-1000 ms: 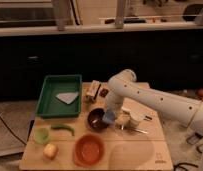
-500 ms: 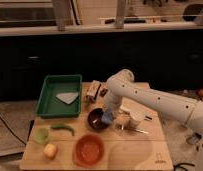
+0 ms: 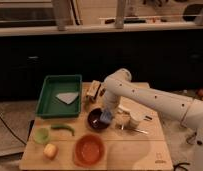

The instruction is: Wipe purple bowl with sponge

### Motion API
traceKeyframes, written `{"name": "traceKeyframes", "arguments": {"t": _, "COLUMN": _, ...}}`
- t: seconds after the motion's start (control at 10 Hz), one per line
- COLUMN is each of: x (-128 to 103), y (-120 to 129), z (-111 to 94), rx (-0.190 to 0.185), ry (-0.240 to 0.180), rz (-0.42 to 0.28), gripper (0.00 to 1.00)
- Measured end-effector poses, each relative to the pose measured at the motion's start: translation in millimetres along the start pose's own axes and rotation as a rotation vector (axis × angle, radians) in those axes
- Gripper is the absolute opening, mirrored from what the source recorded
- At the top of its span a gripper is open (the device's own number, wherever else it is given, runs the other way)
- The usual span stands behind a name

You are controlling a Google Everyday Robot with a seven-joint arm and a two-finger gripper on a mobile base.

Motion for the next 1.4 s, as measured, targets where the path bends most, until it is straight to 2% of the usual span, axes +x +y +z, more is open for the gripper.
{"name": "traceKeyframes", "arguments": {"t": 0.5, "x": -6, "y": -37, "z": 6, "rx": -0.016, "ry": -0.020, "rz": -0.117, "gripper": 0.00}}
{"name": "traceKeyframes", "arguments": {"t": 0.8, "x": -33, "y": -64, "z": 12, "rx": -0.008, "ry": -0.080, "rz": -0.248, "gripper": 0.00}}
{"name": "traceKeyframes", "arguments": {"t": 1.2, "x": -71, "y": -52, "z": 14, "rx": -0.034, "ry": -0.136, "rz": -0.333, "gripper": 0.00}}
{"name": "traceKeyframes", "arguments": {"t": 1.4, "x": -82, "y": -33, "z": 7, "rx": -0.047, "ry": -0.139, "rz": -0.331, "gripper": 0.00}}
